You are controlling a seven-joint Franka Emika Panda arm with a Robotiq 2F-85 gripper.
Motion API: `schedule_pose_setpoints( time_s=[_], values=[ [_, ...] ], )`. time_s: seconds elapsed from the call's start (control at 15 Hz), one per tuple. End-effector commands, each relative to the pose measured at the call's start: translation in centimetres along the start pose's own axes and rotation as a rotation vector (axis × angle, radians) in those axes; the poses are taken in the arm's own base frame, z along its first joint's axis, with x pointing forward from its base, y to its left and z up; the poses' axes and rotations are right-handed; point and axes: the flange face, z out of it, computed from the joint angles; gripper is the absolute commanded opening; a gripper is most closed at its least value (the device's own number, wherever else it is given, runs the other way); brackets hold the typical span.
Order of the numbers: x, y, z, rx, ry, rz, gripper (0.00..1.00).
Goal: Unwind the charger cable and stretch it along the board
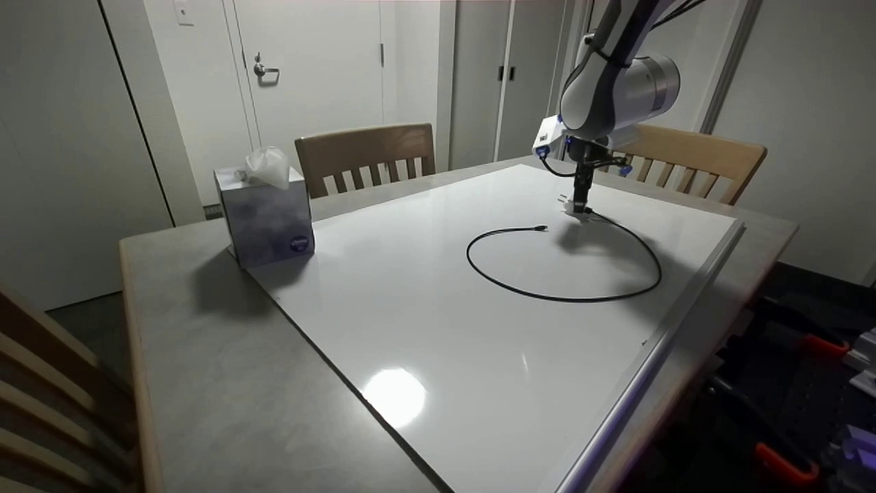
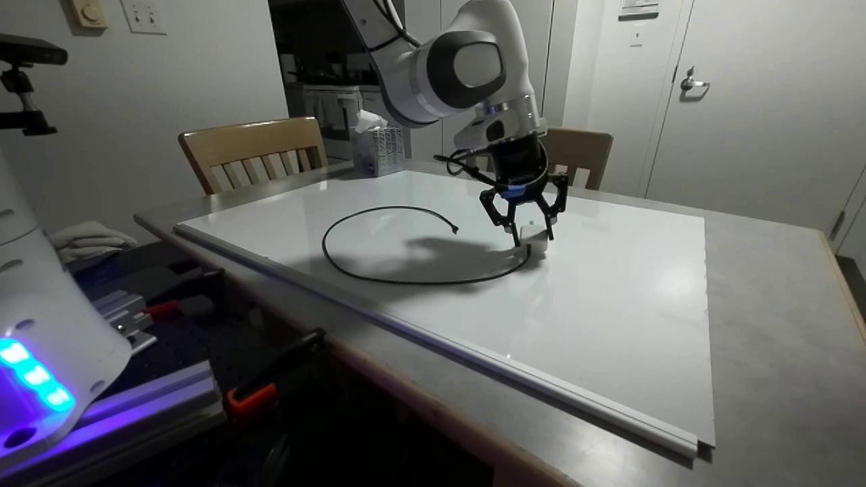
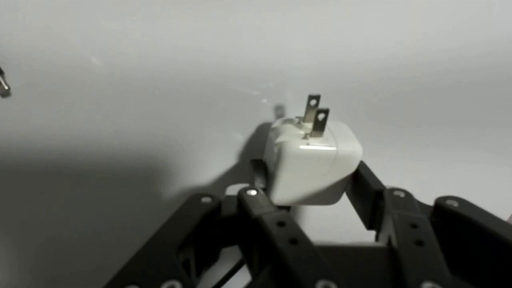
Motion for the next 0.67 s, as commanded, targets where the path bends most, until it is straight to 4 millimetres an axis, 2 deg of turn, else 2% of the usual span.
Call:
schedule_pose_setpoints(
  time_s=[0.0,0.07,0.6],
  values=[
    [0.0,-0.1,0.1,0.0,-0.001,-0.001,0.54],
    [0.0,-0.1,0.1,0.0,-0.001,-0.001,0.29],
    [3.0,-1.0,1.3,-0.019,0.047,0.227,0.29]
  ],
)
